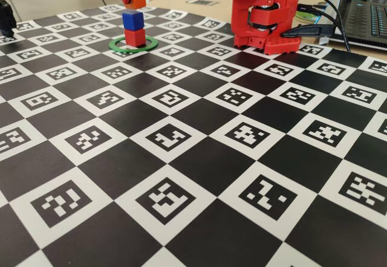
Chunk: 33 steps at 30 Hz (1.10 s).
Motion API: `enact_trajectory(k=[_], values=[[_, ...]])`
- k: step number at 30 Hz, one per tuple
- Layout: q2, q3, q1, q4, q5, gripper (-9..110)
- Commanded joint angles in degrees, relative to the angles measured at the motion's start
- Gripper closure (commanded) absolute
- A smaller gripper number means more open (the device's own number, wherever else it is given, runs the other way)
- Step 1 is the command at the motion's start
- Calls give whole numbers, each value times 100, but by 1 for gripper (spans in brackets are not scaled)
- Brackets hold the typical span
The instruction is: Grab the red cube then put it in the green circle then put the blue cube on top and finally the orange cube on top
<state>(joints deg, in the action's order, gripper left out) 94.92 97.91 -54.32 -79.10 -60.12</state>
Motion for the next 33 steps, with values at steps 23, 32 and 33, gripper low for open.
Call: enact_trajectory(k=[23, 32, 33], values=[[589, 246, 35, 457, 193, 98], [571, 211, 35, 457, 193, 97], [562, 220, 35, 457, 185, 97]])
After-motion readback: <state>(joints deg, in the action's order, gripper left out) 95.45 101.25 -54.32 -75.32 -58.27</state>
